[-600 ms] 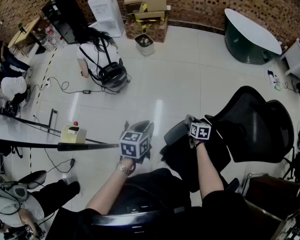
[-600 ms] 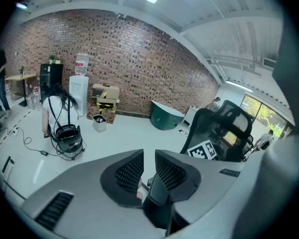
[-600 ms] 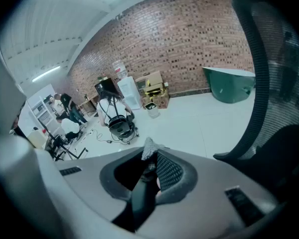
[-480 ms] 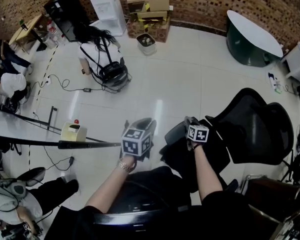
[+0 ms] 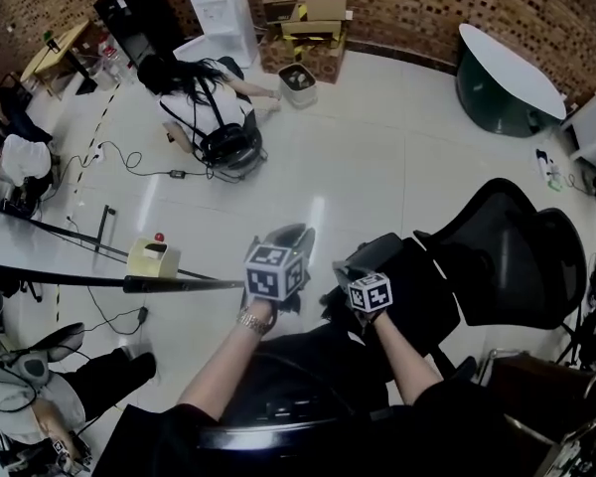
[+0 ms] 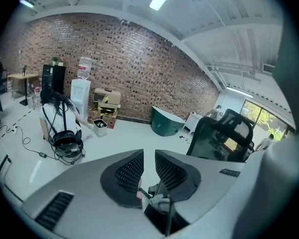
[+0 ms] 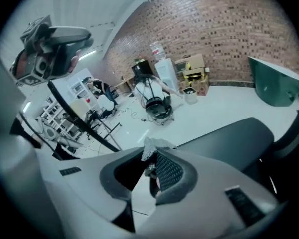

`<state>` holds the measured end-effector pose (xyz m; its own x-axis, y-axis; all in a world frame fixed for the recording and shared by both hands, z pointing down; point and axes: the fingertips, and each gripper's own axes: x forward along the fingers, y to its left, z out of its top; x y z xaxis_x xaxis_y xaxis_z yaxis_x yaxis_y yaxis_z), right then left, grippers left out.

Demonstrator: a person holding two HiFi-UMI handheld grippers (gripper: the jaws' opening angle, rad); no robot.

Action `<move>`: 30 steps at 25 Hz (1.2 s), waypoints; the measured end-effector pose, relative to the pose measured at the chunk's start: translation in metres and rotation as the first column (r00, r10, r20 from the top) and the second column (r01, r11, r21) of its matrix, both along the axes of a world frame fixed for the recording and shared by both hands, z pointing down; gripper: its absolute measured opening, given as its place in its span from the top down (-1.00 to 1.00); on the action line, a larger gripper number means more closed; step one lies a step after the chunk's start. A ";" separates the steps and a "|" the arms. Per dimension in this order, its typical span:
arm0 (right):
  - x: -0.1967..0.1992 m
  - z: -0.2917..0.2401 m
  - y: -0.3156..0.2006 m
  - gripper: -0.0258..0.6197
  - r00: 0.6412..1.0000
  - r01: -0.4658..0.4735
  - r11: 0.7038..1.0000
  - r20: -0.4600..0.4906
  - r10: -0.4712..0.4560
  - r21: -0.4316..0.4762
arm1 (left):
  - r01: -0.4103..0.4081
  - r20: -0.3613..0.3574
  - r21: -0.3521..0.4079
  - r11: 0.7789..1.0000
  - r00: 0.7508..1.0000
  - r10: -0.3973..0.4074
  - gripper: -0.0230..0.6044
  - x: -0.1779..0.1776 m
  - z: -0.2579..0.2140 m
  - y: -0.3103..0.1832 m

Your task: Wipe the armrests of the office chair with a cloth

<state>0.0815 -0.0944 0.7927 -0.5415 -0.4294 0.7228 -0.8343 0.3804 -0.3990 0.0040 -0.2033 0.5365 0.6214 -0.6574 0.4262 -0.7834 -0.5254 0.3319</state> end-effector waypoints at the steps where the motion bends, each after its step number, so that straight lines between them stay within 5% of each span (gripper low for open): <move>1: -0.014 0.001 0.009 0.75 0.999 0.042 0.999 0.017 -0.042 -0.012 | 0.002 -0.001 0.000 1.000 1.000 -0.002 0.68 -0.001 0.000 -0.002; 4: -0.037 -0.009 0.018 0.74 0.990 0.107 0.994 0.089 -0.106 0.001 | 0.003 -0.003 0.001 1.000 1.000 -0.003 0.68 -0.004 -0.003 -0.006; 8: 0.027 -0.049 -0.020 0.74 0.991 -0.046 0.991 0.132 0.029 0.129 | 0.001 -0.013 -0.001 1.000 1.000 -0.001 0.68 -0.005 -0.003 -0.003; 13: 0.161 -0.041 -0.086 0.74 0.948 -0.308 0.936 -0.024 0.317 0.168 | 0.017 -0.011 0.016 1.000 1.000 -0.017 0.68 -0.022 -0.004 -0.010; 16: 0.191 -0.012 -0.083 0.74 0.928 -0.339 0.934 -0.124 0.351 0.107 | 0.023 -0.014 0.020 1.000 1.000 -0.022 0.68 -0.023 -0.007 -0.011; 23: 0.111 0.021 -0.046 0.74 0.954 -0.289 0.955 -0.062 0.293 0.060 | 0.028 -0.018 0.027 0.999 0.999 -0.027 0.68 -0.026 -0.010 -0.018; 30: -0.016 0.015 0.016 0.74 0.998 0.016 0.999 0.063 -0.019 0.043 | 0.005 0.001 0.030 1.000 1.000 -0.005 0.68 -0.017 -0.010 -0.022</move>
<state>0.0650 -0.0781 0.8078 -0.5933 -0.4488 0.6683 -0.8010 0.4122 -0.4342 -0.0135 -0.2254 0.5268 0.6172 -0.6731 0.4073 -0.7868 -0.5309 0.3149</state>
